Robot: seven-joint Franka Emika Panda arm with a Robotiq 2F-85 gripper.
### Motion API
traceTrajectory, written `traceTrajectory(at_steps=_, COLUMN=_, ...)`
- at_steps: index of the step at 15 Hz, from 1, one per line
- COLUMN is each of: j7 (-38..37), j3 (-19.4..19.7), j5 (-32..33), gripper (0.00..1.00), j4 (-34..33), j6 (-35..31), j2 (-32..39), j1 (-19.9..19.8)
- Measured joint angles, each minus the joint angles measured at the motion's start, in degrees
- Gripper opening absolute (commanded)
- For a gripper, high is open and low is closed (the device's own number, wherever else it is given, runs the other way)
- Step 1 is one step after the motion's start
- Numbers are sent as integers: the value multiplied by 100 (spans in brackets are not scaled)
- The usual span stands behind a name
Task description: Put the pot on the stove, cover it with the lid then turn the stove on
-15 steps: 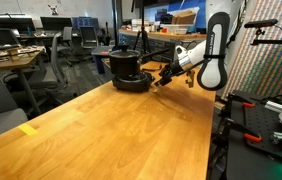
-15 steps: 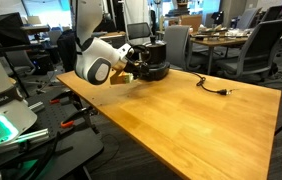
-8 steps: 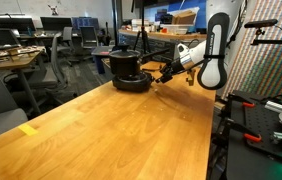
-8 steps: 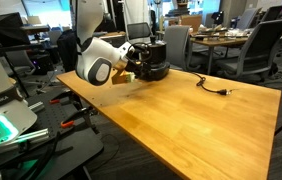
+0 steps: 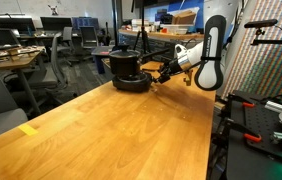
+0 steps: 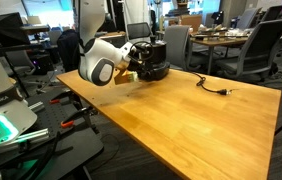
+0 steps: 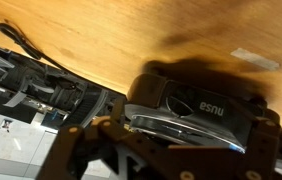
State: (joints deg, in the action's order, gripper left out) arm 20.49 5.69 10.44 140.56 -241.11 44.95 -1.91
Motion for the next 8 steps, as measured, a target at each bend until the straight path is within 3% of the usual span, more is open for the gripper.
traceTrajectory(at_steps=1, j7=18, j3=12, j5=0, gripper=99, j4=-30, j6=2, j2=29, j1=28)
traceTrajectory(at_steps=3, j7=47, j3=36, j5=0, gripper=74, j4=-82, j6=5, j2=72, j1=73)
traceTrajectory(at_steps=4, j7=62, j3=46, j5=0, gripper=70, j4=-99, j6=5, j2=85, j1=90)
traceTrajectory(at_steps=8, j7=97, j3=70, j5=0, gripper=36, j4=-138, j6=6, j2=118, j1=128)
